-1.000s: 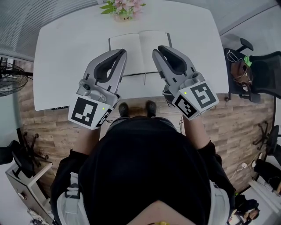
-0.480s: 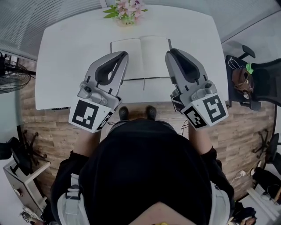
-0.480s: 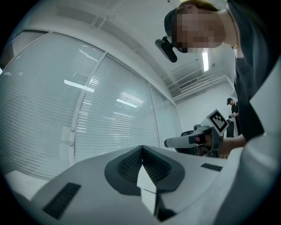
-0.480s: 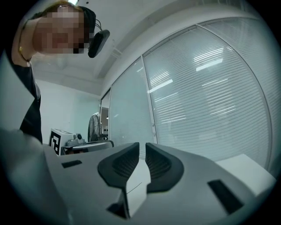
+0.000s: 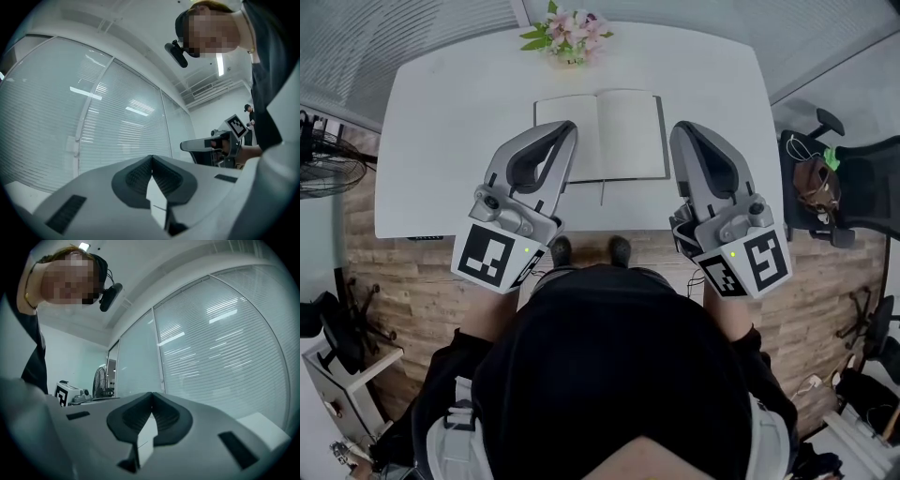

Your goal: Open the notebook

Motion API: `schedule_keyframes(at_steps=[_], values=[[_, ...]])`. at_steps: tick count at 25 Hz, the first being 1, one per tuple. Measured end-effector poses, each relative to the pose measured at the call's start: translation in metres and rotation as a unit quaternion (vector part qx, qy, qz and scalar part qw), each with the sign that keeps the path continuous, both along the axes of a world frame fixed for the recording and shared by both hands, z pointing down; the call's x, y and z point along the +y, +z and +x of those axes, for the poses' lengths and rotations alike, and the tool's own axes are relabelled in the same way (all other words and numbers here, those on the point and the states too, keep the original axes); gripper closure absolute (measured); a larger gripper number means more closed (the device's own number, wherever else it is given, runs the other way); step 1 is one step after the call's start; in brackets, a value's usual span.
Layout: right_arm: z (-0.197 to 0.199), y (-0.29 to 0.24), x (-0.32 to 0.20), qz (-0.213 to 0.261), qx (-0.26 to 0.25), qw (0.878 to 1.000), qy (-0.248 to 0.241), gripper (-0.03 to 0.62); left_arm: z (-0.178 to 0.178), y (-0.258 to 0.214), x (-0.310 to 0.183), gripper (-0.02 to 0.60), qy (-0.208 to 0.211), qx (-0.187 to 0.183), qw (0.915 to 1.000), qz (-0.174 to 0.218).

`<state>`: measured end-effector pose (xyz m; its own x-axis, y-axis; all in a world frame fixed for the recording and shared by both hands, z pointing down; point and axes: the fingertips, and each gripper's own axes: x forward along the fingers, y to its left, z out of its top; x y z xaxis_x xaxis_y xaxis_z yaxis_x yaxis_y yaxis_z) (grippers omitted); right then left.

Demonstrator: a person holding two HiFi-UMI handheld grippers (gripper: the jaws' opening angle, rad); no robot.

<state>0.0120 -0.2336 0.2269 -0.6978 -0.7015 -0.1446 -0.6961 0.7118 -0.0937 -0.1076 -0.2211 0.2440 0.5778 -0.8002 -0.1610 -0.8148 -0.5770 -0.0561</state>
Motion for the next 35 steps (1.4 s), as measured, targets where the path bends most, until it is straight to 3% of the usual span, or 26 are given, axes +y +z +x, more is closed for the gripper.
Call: schedule_keyframes(at_steps=[23, 29, 35], values=[[0.014, -0.006, -0.009, 0.007, -0.006, 1.000, -0.023, 0.591, 0.009, -0.008, -0.010, 0.569, -0.018, -0.004, 0.9996, 0.020], [0.014, -0.001, -0.009, 0.014, 0.007, 1.000, -0.025, 0.591, 0.008, -0.004, -0.010, 0.569, -0.008, 0.028, 0.9996, -0.005], [0.011, 0.001, -0.009, 0.016, 0.014, 0.999, -0.025, 0.591, 0.008, -0.004, -0.009, 0.569, -0.011, 0.012, 0.9999, -0.002]])
